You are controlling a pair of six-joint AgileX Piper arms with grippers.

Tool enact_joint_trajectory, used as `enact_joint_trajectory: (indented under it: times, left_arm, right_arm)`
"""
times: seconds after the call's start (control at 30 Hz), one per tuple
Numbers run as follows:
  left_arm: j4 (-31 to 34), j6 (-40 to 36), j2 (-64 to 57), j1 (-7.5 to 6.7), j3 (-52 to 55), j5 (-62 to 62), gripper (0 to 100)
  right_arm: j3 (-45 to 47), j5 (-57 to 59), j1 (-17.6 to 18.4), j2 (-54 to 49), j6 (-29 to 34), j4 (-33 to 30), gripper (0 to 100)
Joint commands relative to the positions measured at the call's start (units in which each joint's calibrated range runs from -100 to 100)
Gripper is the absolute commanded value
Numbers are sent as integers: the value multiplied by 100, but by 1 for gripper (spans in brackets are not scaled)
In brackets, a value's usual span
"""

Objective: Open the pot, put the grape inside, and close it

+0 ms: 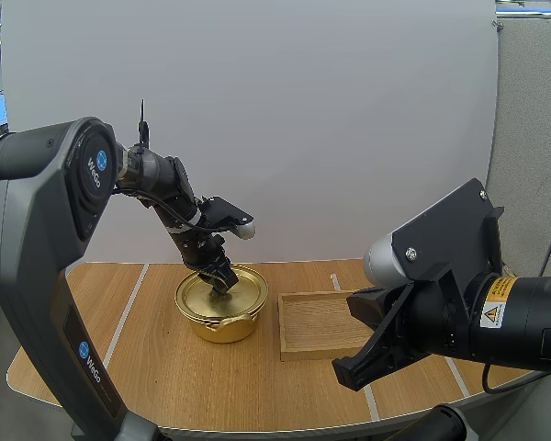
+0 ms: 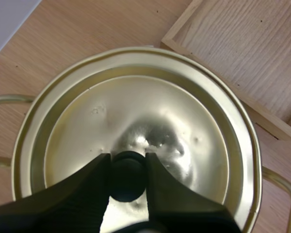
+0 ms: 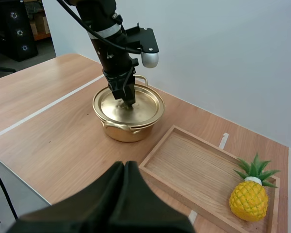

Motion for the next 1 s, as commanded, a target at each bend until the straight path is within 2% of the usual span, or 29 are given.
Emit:
enact_joint_trajectory:
  times: [0.0, 0.03, 0.07, 0.3, 0.73, 0.97]
  left_arm:
    - [-51, 20, 38, 7, 74, 148, 80]
    - [-51, 20, -15, 7, 59, 209, 93]
    - [-51, 20, -89, 7, 59, 225, 100]
    - [-40, 20, -1081, 7, -75, 551, 100]
    - [-52, -338, -4433, 7, -367, 2350, 100]
    - [-52, -738, -6103, 7, -367, 2403, 100]
  right_arm:
    - [13, -34, -19, -39, 13, -27, 0]
    - [13, -34, -19, -39, 13, -27, 0]
    - [13, -34, -19, -39, 13, -27, 0]
    - [13, -34, -19, -39, 13, -27, 0]
    - [13, -94, -19, -39, 13, -27, 0]
    - [13, -105, -19, -39, 13, -27, 0]
